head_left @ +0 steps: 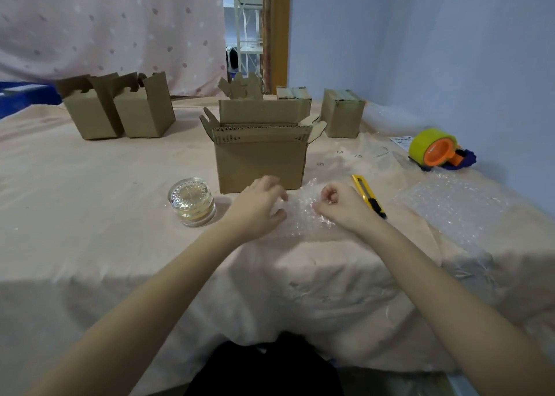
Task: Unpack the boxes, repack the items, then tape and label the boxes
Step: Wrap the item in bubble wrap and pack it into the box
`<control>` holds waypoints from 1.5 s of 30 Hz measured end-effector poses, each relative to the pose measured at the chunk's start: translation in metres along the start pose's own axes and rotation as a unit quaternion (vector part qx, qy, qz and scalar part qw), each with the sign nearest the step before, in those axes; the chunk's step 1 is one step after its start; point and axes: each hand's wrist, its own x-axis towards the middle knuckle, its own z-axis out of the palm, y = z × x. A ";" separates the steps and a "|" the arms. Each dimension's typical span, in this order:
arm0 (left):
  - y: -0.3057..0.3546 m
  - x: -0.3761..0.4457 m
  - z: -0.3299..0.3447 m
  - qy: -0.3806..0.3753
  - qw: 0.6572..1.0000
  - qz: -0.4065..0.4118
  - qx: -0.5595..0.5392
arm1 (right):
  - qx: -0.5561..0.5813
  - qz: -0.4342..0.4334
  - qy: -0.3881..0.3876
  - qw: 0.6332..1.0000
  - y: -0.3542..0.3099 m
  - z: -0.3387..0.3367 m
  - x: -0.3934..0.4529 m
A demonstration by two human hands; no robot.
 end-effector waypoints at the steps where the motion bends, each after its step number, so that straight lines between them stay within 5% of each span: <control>1: 0.005 -0.001 -0.011 -0.009 0.997 -0.015 -0.071 | 0.033 -0.026 -0.025 0.999 -0.008 -0.005 -0.003; 4: 0.020 0.001 -0.046 -0.029 0.972 -0.060 -0.224 | 0.061 -0.109 -0.067 0.990 -0.039 -0.022 -0.011; 7: 0.023 0.003 -0.074 -0.070 0.950 -0.059 -0.297 | 0.090 -0.138 0.001 0.986 -0.061 -0.033 -0.006; 9: 0.022 0.002 -0.083 -0.013 0.933 -0.059 -0.354 | 0.150 -0.092 0.036 0.984 -0.070 -0.037 -0.004; 12: 0.021 0.000 -0.088 0.097 0.889 -0.098 -0.436 | 0.275 0.004 -0.066 0.959 -0.076 -0.033 -0.007; 15: 0.023 -0.003 -0.090 0.117 0.861 -0.129 -0.479 | 0.281 0.000 -0.066 0.957 -0.079 -0.021 -0.011; 19: 0.020 -0.006 -0.098 0.116 0.851 -0.138 -0.494 | 0.235 -0.047 -0.012 0.971 -0.088 -0.019 -0.008; 30: 0.012 0.007 -0.127 0.130 0.871 -0.137 -0.453 | 0.206 -0.072 -0.013 0.976 -0.108 -0.030 0.006; 32: 0.015 0.014 -0.134 0.172 0.900 -0.140 -0.374 | 0.171 -0.102 0.007 0.980 -0.116 -0.035 0.012; 34: 0.016 0.025 -0.144 0.266 0.946 -0.127 -0.139 | 0.096 -0.142 0.031 0.985 -0.124 -0.041 0.023; 36: 0.017 0.037 -0.156 0.345 0.927 -0.036 0.140 | 0.021 -0.164 0.052 0.985 -0.133 -0.045 0.037; 38: 0.016 0.054 -0.167 0.340 0.875 0.123 0.322 | -0.024 -0.165 0.068 0.984 -0.141 -0.049 0.051; 41: 0.016 0.080 -0.175 0.258 0.820 0.292 0.420 | -0.073 -0.171 0.056 0.981 -0.154 -0.055 0.069; 45: 0.019 0.104 -0.184 0.132 0.907 0.138 0.376 | -0.065 -0.169 0.056 0.982 -0.163 -0.060 0.086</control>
